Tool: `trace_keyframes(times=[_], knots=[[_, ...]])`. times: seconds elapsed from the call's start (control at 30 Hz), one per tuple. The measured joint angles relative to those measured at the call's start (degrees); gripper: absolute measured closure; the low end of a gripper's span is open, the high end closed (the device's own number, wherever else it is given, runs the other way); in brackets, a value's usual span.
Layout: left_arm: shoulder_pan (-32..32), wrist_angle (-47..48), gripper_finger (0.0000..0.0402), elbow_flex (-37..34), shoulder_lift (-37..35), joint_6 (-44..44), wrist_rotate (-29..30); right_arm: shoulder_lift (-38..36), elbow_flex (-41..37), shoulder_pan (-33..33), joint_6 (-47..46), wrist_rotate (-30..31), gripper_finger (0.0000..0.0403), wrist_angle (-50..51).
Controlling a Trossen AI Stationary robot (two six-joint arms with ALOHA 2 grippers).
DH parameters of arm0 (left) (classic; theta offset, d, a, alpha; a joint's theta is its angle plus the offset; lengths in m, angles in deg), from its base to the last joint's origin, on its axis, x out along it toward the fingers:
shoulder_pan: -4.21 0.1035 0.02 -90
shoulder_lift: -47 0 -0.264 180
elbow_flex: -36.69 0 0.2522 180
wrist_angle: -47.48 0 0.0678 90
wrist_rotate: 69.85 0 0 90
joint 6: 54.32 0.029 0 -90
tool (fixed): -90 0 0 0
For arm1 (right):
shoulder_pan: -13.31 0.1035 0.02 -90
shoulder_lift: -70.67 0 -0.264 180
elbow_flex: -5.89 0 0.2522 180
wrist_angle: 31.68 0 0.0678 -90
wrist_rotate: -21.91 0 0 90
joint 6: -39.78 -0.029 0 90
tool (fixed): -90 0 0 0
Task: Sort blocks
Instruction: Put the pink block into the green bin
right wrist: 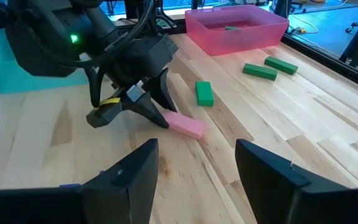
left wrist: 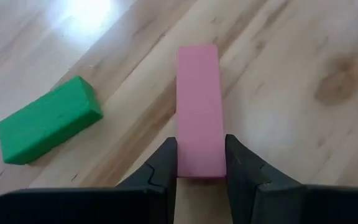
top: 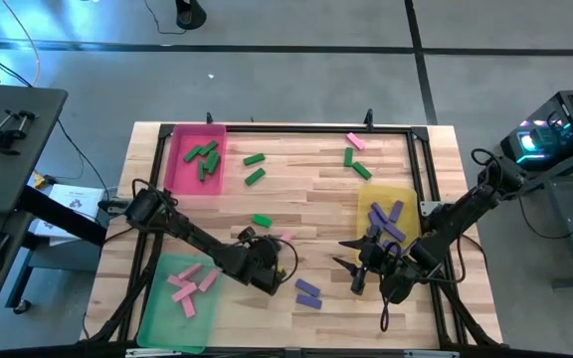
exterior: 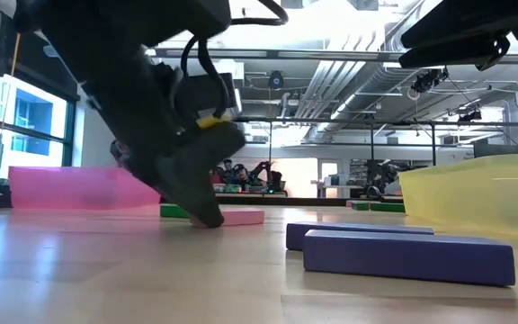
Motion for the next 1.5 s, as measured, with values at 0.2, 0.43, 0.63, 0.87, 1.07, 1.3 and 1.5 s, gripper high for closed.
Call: trace_keyframes(times=[0.2, 0.43, 0.63, 0.87, 1.07, 1.3, 1.5], knots=[[-2.9, 3.0, 0.0331, -0.2, -7.0, 4.9, -2.3, 0.0, 0.0, 0.1, 0.0, 0.0, 0.0203, 0.0], [-12.3, 6.3, 0.0331, -0.1, -19.6, 19.0, -7.2, 0.0, 0.0, 0.1, 0.0, 0.0, 0.0203, 0.3], [-23.8, 20.5, 0.0331, 0.0, -27.7, 4.7, -11.1, 0.0, 0.0, 0.1, -0.1, 0.0, 0.0203, 0.3], [-35.7, 36.2, 0.0331, -0.1, -28.2, -34.2, -19.2, 0.0, 0.0, 0.1, -0.1, 0.4, 0.0203, -0.3], [-41.3, 41.6, 0.0331, -0.1, -24.2, -52.6, -25.0, 0.0, 0.0, 0.1, 0.2, 0.4, 0.0203, -0.3], [-41.6, 41.7, 0.0331, -0.2, -20.9, -58.8, -34.7, 0.0, 0.0, 0.1, 0.3, 0.5, 0.0203, -0.3], [-38.8, 29.8, 0.0331, -6.1, -21.5, -55.9, -34.2, 0.0, 0.0, 0.1, 0.4, 0.5, 0.0203, -0.1]])
